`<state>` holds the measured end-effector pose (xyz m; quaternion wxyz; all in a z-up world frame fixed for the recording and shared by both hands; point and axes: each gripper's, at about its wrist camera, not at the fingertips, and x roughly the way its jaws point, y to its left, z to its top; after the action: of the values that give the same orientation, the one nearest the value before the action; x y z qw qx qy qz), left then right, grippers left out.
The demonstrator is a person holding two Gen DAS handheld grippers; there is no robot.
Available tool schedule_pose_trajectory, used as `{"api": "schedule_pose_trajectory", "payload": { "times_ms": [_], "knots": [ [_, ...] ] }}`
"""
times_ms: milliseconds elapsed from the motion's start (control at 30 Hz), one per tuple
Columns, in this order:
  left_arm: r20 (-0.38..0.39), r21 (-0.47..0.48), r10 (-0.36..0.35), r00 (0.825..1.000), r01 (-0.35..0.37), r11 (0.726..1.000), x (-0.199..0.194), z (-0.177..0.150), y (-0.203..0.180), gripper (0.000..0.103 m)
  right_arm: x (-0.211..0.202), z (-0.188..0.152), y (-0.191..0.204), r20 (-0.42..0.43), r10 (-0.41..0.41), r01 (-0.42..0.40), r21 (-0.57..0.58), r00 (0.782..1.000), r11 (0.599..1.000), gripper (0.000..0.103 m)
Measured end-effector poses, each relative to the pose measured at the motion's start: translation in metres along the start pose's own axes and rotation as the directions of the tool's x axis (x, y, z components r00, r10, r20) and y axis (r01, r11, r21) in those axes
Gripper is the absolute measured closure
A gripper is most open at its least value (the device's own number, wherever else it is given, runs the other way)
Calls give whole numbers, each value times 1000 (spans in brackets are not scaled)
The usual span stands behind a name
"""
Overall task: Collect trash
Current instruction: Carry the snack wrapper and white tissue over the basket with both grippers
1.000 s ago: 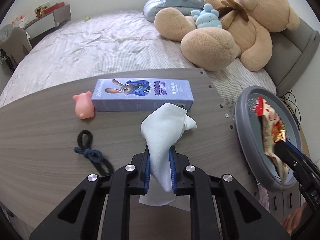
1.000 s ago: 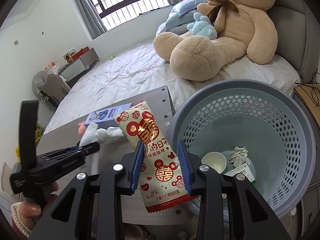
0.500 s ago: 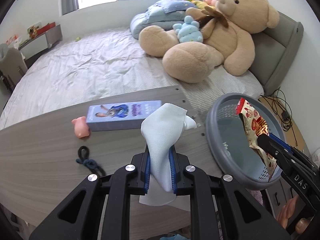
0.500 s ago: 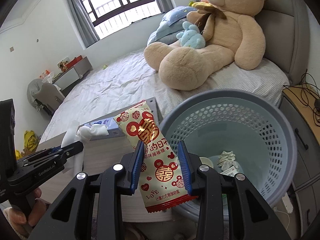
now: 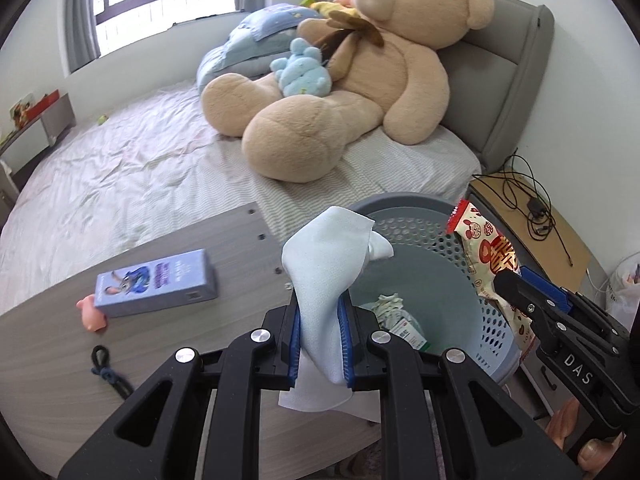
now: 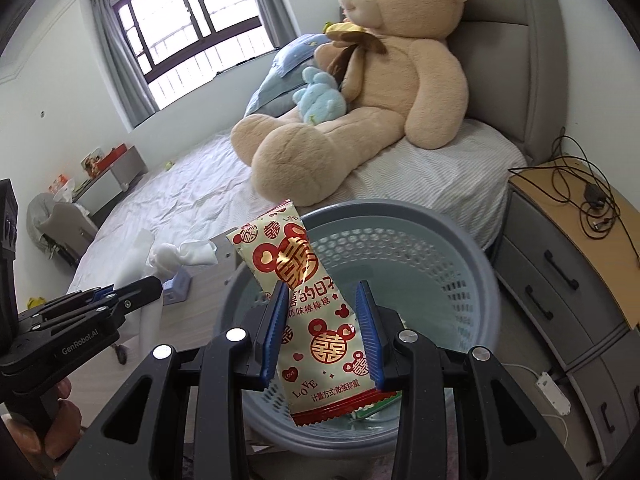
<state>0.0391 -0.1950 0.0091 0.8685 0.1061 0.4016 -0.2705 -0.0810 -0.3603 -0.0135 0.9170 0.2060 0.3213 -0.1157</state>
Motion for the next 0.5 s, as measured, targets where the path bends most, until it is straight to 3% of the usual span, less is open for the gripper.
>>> {"api": "schedule_pose_trajectory", "payload": {
  "times_ms": [500],
  "knots": [
    [-42,103,-37,998,41,994,33,11,-68,87,-1,-2,-51,12,-35,34,82,999,996,69]
  ]
}}
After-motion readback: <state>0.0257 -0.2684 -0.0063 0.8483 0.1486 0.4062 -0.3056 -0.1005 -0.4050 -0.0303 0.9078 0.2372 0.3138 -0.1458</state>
